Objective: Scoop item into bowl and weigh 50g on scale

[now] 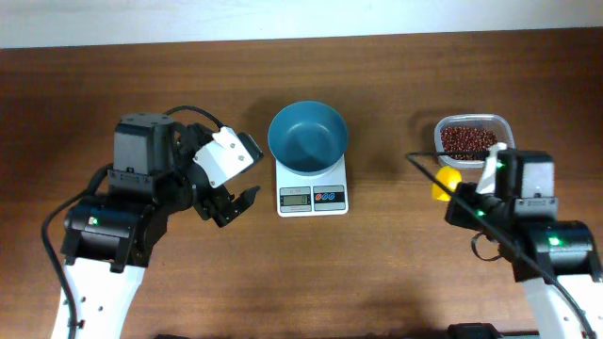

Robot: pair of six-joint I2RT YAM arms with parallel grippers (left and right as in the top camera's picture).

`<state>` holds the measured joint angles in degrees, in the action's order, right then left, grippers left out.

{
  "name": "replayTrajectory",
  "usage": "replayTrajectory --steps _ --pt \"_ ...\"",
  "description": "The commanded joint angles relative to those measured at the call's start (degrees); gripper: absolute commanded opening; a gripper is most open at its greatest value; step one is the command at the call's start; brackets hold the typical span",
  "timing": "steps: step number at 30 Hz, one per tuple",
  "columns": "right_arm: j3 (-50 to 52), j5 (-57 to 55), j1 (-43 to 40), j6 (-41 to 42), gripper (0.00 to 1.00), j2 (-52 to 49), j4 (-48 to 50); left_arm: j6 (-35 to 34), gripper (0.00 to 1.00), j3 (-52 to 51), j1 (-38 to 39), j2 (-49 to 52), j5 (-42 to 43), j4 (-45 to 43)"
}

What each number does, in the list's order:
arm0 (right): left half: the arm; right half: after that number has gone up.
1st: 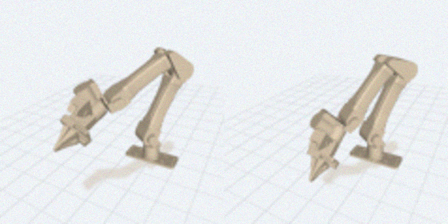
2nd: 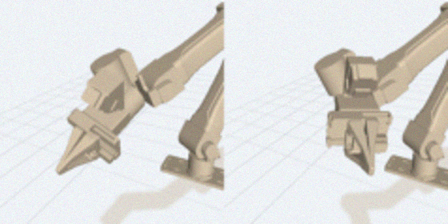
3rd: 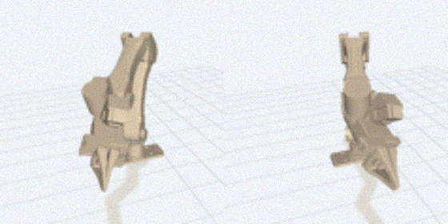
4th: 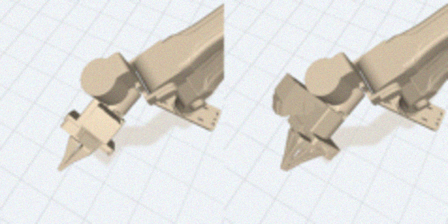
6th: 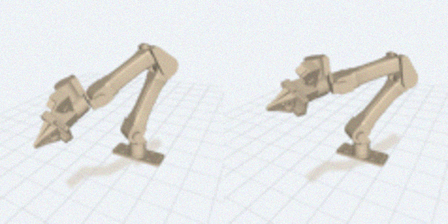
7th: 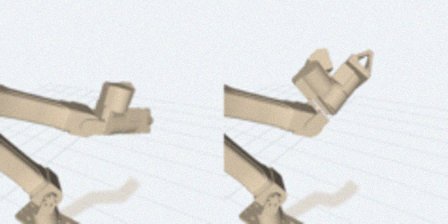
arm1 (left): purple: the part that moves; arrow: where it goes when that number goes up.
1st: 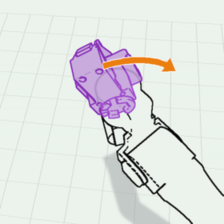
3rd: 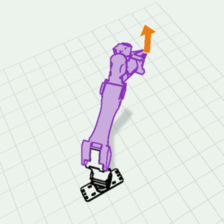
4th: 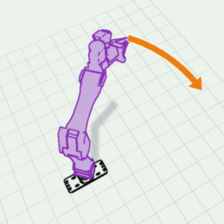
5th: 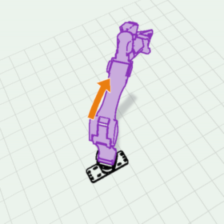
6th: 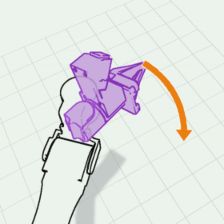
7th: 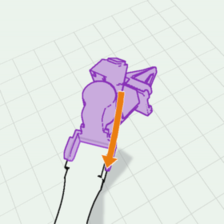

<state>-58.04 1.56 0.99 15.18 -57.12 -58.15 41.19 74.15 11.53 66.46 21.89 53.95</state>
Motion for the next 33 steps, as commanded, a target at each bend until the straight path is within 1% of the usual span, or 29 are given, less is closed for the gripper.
replayTrajectory --steps 1,4,7,9,13,16,17,19,20,22,25,29,31,32,33 --pt "0.5 -1.0 2.8 -1.7 0.04 -2.6 -0.3 1.1 0.99 1.1 -0.2 0.0 0.9 -0.1" --pt "0.5 -0.5 2.8 1.6 0.04 -5.4 -3.5 1.1 0.99 1.1 -0.2 0.0 0.9 0.2" --pt "0.5 7.6 2.8 1.7 0.04 -7.8 -9.0 1.1 0.99 1.1 -0.2 0.0 0.9 1.3" --pt "0.5 11.6 2.8 1.5 0.04 -8.0 -10.8 1.1 0.99 1.1 -0.2 0.0 1.4 1.3" --pt "0.5 19.3 2.8 -1.9 0.04 -6.8 -11.3 0.9 0.99 1.1 -0.2 0.0 1.9 1.3" --pt "0.5 24.4 2.7 -4.4 0.04 -4.8 -11.8 -3.3 0.99 1.1 -0.2 0.0 8.9 2.8" --pt "0.5 27.2 2.7 -5.4 0.04 -3.4 -12.0 -5.8 0.99 1.1 -0.2 0.0 14.6 3.8" --pt "0.5 30.8 2.7 -6.4 0.04 -1.0 -12.0 -6.1 0.99 1.1 -0.2 0.0 22.2 4.9" --pt "0.5 32.1 2.7 -6.4 0.04 0.6 -12.0 -6.1 0.99 1.1 -0.2 0.0 27.3 5.4" --pt "0.5 33.9 2.7 -6.4 0.04 3.5 -12.0 -6.1 0.99 1.1 -0.2 0.0 32.9 6.2" --pt "0.5 36.5 2.7 -4.9 0.04 7.9 -11.5 -6.1 0.99 1.0 -0.2 0.0 37.3 8.0" --pt "0.5 36.6 2.7 -3.4 0.04 12.7 -9.0 -6.1 0.99 1.0 -0.2 0.0 34.9 11.9" --pt "0.5 36.9 2.7 -0.2 0.04 14.7 -6.4 -6.1 0.99 1.0 -0.2 0.0 33.8 12.8" --pt "0.5 37.6 2.7 2.9 0.04 16.2 -4.2 -6.1 0.99 1.0 -0.2 0.0 34.5 12.9" --pt "0.5 38.2 2.7 4.3 0.04 16.9 -3.3 -6.1 0.99 1.0 -0.2 0.0 35.4 12.9"
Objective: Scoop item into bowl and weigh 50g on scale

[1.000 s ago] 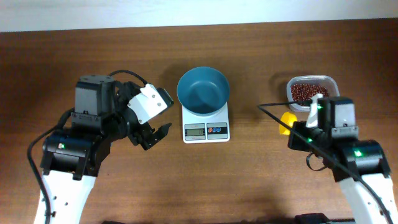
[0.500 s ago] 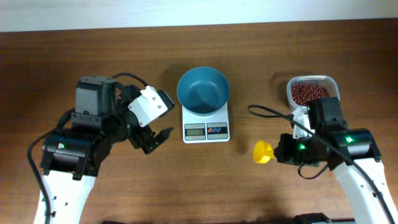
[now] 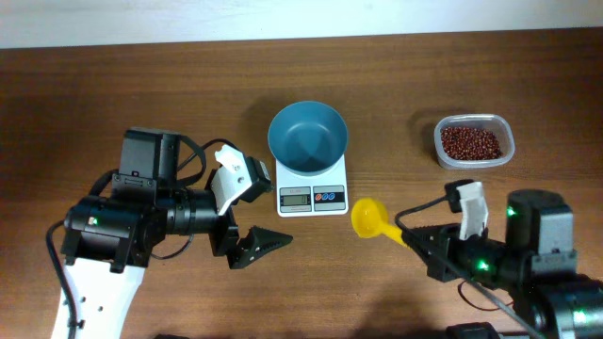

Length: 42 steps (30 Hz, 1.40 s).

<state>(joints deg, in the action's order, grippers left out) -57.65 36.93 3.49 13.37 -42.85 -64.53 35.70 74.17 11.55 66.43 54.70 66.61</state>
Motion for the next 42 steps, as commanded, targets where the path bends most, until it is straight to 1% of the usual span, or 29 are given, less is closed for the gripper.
replayTrajectory --steps 1,4,7,10,12,17,20,22,25,28,30,34,39,40,42 --pt "0.1 3.8 0.2 7.5 0.04 3.1 4.1 -0.6 0.99 0.9 -0.2 0.0 3.7 0.3" --pt "0.1 8.3 0.2 13.4 0.04 3.6 6.6 -0.5 0.99 0.9 0.4 0.1 6.0 -0.2" --pt "0.1 13.1 0.2 14.4 0.04 3.6 10.8 -0.6 0.99 0.9 1.3 0.5 6.1 -0.9" --pt "0.1 16.7 0.2 10.7 0.04 3.6 14.1 -0.6 0.99 0.9 2.8 1.6 6.1 -1.0" --pt "0.1 16.6 0.2 10.2 0.04 3.6 13.9 -0.6 0.99 0.9 3.2 2.4 5.9 -1.0" --pt "0.1 16.2 0.2 5.2 0.04 3.6 13.9 -0.6 0.99 0.9 3.3 5.3 5.6 -1.0" --pt "0.1 15.3 0.2 5.0 0.04 3.6 14.1 -0.6 0.99 0.9 3.3 6.4 6.0 -1.0" --pt "0.1 15.4 0.2 5.1 0.04 3.6 14.6 -0.6 0.99 0.9 3.3 7.1 7.7 -1.0" --pt "0.1 15.5 0.2 5.1 0.04 3.6 14.6 -0.6 0.99 0.9 3.4 8.1 14.5 -1.7" --pt "0.1 18.7 0.2 5.1 0.04 3.6 14.9 -0.6 0.99 0.9 3.3 8.7 19.1 -3.0" --pt "0.1 23.0 0.2 5.1 0.04 3.6 15.4 -0.6 0.99 0.9 3.3 8.9 22.5 -3.3" --pt "0.1 28.4 0.2 5.1 0.04 3.6 15.6 -0.6 0.99 0.9 3.3 9.0 24.9 -3.5" --pt "0.1 30.2 0.2 5.1 0.04 3.6 15.6 -0.6 0.99 0.9 3.3 9.0 24.3 -5.0" --pt "0.1 30.3 0.2 5.1 0.04 3.6 15.6 -0.6 0.98 0.9 3.3 9.0 23.6 -5.5" --pt "0.1 30.4 0.2 5.1 0.04 3.6 15.6 -0.6 0.86 0.9 3.3 9.0 21.4 -6.1"
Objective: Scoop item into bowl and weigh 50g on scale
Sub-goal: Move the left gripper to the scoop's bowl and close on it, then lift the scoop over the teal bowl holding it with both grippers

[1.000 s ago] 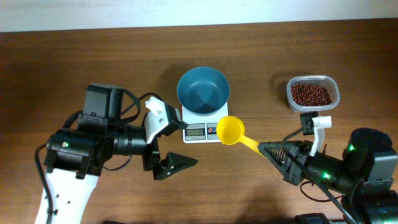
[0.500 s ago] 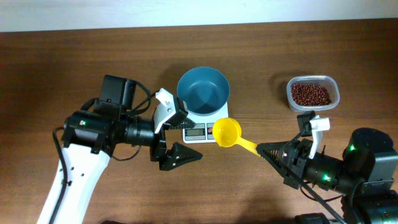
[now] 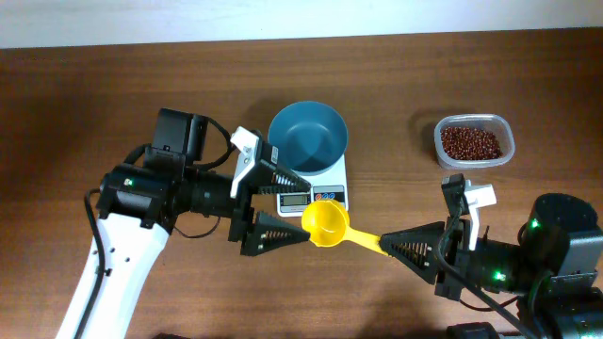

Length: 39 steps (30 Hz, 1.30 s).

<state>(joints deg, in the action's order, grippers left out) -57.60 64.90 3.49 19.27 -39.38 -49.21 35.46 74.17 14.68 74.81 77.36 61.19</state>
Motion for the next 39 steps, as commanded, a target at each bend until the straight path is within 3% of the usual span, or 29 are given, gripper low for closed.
replayTrajectory --steps 1,3,13,18,32,39 --pt "0.1 2.4 0.2 -0.8 0.04 0.1 0.4 -0.3 0.75 0.9 0.2 0.6 -3.0 -0.8" --pt "0.1 2.4 0.2 -0.8 0.04 0.1 0.7 -0.3 0.58 0.9 0.2 0.6 -5.4 -0.7" --pt "0.1 -0.9 0.2 -0.8 0.04 0.1 0.9 -0.3 0.56 0.9 0.2 0.6 -8.9 -5.0" --pt "0.1 -1.1 0.2 -0.8 0.04 0.1 1.9 -0.3 0.46 0.9 0.2 0.6 -10.0 -5.0" --pt "0.1 -2.1 0.3 0.3 0.04 0.1 3.6 -0.4 0.44 0.9 4.5 3.3 -9.7 -6.8" --pt "0.1 -6.9 0.3 1.1 0.04 0.0 3.7 -1.7 0.32 0.9 4.5 3.3 -9.7 -10.4"
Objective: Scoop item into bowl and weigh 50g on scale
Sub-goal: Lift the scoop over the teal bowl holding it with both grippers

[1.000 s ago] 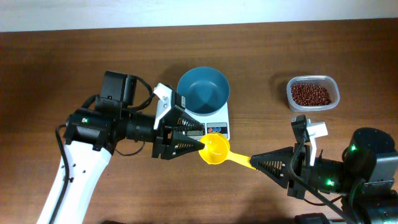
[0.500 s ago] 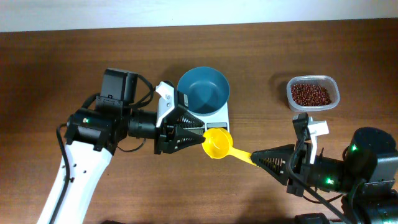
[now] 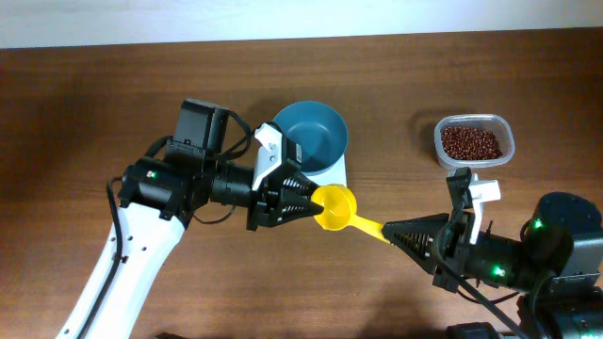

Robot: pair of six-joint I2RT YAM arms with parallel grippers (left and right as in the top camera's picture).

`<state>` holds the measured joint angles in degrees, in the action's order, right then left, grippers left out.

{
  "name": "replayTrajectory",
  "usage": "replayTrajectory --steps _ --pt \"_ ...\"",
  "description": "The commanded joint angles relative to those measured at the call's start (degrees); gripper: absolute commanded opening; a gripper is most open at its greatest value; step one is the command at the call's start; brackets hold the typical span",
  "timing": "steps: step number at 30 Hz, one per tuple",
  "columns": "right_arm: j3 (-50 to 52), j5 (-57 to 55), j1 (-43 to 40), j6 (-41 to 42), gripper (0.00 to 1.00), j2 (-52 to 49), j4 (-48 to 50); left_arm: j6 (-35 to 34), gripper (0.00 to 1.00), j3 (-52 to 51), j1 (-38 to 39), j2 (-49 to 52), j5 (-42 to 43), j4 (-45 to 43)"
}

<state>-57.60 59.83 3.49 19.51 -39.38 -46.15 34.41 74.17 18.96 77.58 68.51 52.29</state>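
A yellow scoop hangs above the table just in front of the white scale, its cup pointing left. My right gripper is shut on the scoop's handle. My left gripper reaches in from the left, and its fingers have come together on the rim of the scoop's cup. The empty blue bowl stands on the scale. The left gripper hides the scale's display. A clear tub of red beans sits at the back right.
Both arms meet over the middle of the wooden table, the left arm body at the left and the right arm body at the lower right. A pale wall strip runs along the far edge.
My left gripper has moved right and its fingers, wide apart before, have come together on the scoop's cup. The scoop and the right gripper have shifted slightly right.
My right gripper was by the bean tub with the scoop beside it, and the left gripper rested at the left. Then the right gripper held the scoop in front of the scale. The left gripper came in open, and now both hold the scoop.
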Motion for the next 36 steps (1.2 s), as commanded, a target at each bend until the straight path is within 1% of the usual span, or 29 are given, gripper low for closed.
replayTrajectory --steps 1,3,7,12,14,17,20,23,28,31,34,36 --pt "0.1 -2.1 0.3 1.2 0.04 0.0 0.6 -0.6 0.33 0.9 0.2 0.5 -0.9 -2.0" --pt "0.1 -2.1 0.3 2.5 0.04 0.0 0.6 -0.6 0.33 0.9 0.2 0.5 -0.9 -2.4" --pt "0.1 -2.0 0.3 4.0 0.04 0.0 0.6 -0.6 0.31 0.9 0.8 0.6 -3.7 -2.4" --pt "0.1 -3.2 0.3 5.5 0.04 0.0 1.3 -0.6 0.29 0.9 2.5 0.7 -3.8 -4.6" --pt "0.1 -5.1 0.3 7.9 0.04 -0.3 1.6 -0.6 0.29 0.9 3.3 0.8 -3.9 -6.1" --pt "0.1 -5.0 0.3 8.0 0.04 -1.3 2.7 -0.6 0.29 0.9 3.9 0.8 -4.1 -6.9" --pt "0.1 -5.0 0.3 8.0 0.04 -2.5 3.2 -0.6 0.22 0.9 4.0 0.9 -5.4 -6.9" --pt "0.1 -5.0 0.3 8.0 0.04 -4.0 4.0 -0.6 0.17 0.9 4.0 0.9 -5.3 -7.5" --pt "0.1 -4.6 0.3 8.1 0.04 -7.3 5.1 -0.6 0.17 0.9 4.0 0.9 -4.9 -8.7" --pt "0.1 -3.2 0.3 10.0 0.04 -8.8 9.1 -0.6 0.17 0.9 4.0 1.0 -4.9 -8.7" --pt "0.1 -1.4 0.6 10.0 0.04 -9.6 12.5 -0.6 0.18 0.9 4.0 1.1 -5.0 -8.8" --pt "0.1 -1.4 2.6 9.9 0.04 -10.3 14.0 -0.6 0.19 0.9 4.0 1.2 -5.0 -9.0"
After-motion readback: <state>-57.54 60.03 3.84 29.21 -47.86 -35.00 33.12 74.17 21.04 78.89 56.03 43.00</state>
